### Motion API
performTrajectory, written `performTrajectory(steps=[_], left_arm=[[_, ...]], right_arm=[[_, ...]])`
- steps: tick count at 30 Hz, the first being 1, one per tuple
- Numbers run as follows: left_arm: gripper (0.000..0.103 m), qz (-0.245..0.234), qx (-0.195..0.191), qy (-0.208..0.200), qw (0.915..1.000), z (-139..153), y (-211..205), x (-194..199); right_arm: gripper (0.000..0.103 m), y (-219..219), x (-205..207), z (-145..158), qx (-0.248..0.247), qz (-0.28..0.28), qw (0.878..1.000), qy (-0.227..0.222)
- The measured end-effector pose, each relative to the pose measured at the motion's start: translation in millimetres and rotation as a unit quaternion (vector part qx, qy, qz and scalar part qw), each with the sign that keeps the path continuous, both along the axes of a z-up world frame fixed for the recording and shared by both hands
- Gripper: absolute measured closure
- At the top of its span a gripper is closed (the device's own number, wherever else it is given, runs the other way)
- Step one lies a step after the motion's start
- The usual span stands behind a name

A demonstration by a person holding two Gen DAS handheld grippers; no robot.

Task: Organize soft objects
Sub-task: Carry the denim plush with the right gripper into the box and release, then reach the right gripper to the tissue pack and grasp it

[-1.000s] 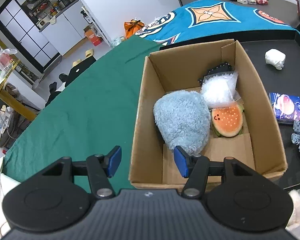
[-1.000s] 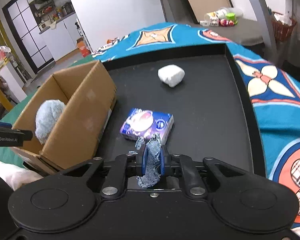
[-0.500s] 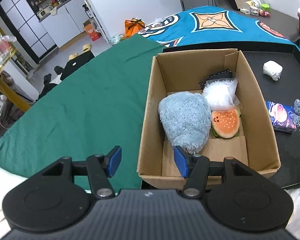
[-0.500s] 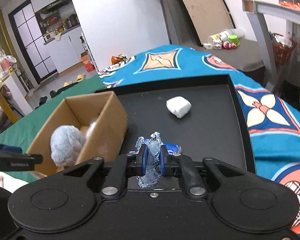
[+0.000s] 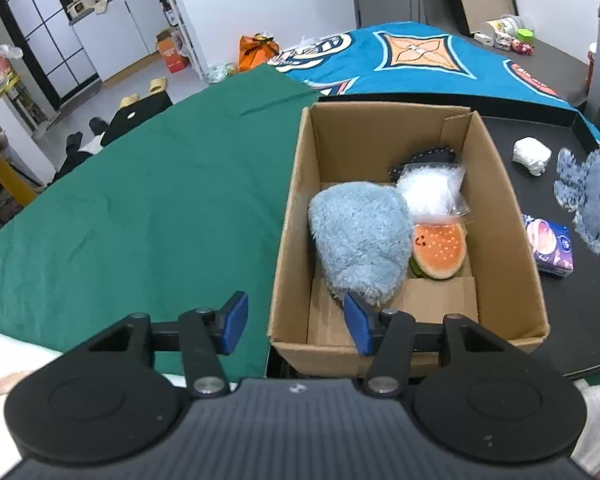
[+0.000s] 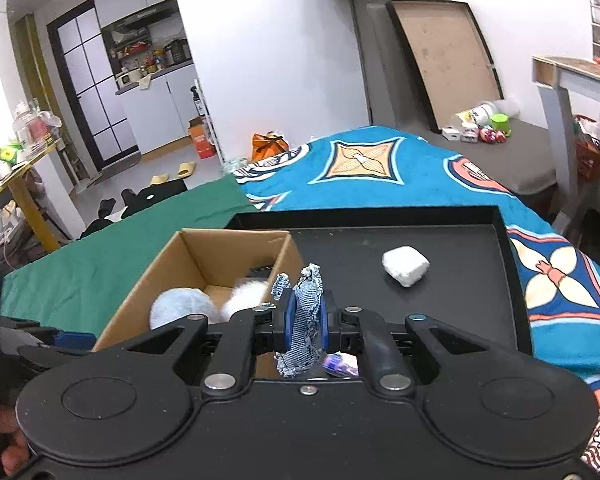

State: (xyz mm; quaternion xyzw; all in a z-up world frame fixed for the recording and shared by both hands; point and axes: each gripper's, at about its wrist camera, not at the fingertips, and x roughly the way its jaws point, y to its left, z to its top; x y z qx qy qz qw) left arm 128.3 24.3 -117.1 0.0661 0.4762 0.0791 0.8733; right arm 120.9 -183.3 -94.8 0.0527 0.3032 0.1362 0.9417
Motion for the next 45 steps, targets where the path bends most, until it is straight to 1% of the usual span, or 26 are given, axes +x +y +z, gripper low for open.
performTrajectory(steps=[2,8,10,12,16,17,20,24,25,27,28,30,36,41,44,45], left_arm=[[0.052,0.002,-0.007,0.004,1.0000,-2,3,1],[0.062,0.006,-0.037,0.005,0.9993,-3,14,0],[0.071,0.010,-0.046,0.006,0.9989,-4,17,1],[0.077,0.011,-0.056,0.007,0.9983,-5,20,1],[0.092,0.021,-0.057,0.001,0.9982,-5,24,1],[0.094,0.025,-0.061,-0.001,0.9979,-5,26,1],[0.094,0.030,-0.077,-0.006,0.9966,-5,32,-1],[0.094,0.032,-0.077,-0.016,0.9964,-3,33,-3],[0.094,0.032,-0.077,-0.016,0.9964,-3,33,-2],[0.094,0.034,-0.080,-0.013,0.9961,-2,34,-1],[0.094,0.036,-0.082,-0.011,0.9959,-3,34,-1],[0.094,0.037,-0.081,-0.007,0.9960,-2,34,-2],[0.090,0.037,-0.069,-0.009,0.9969,1,30,-3],[0.089,0.034,-0.054,-0.012,0.9979,3,26,-5],[0.084,0.029,-0.047,-0.013,0.9984,4,24,-6],[0.082,0.028,-0.045,-0.014,0.9985,4,23,-6]], right_arm=[[0.090,7,0,4,-0.003,0.004,1.000,-0.003],[0.090,29,0,12,-0.007,0.018,1.000,-0.010],[0.090,37,0,13,-0.011,0.023,1.000,-0.008],[0.090,45,0,12,-0.015,0.028,0.999,-0.007],[0.090,57,0,12,-0.018,0.035,0.999,-0.005],[0.090,60,0,12,-0.019,0.036,0.999,-0.004],[0.090,66,-1,13,-0.020,0.040,0.999,-0.003],[0.089,71,-2,13,-0.018,0.048,0.999,0.000],[0.084,72,-2,12,-0.016,0.054,0.998,0.004],[0.079,74,-2,10,-0.023,0.053,0.998,0.010],[0.073,74,-3,9,-0.027,0.049,0.998,0.011],[0.069,70,-3,6,-0.020,0.046,0.999,0.020],[0.065,50,-9,1,-0.015,0.026,0.999,0.032],[0.065,39,-11,-4,-0.017,0.021,0.999,0.039],[0.065,34,-10,-7,-0.016,0.020,0.999,0.042],[0.064,32,-10,-8,-0.016,0.019,0.999,0.043]])
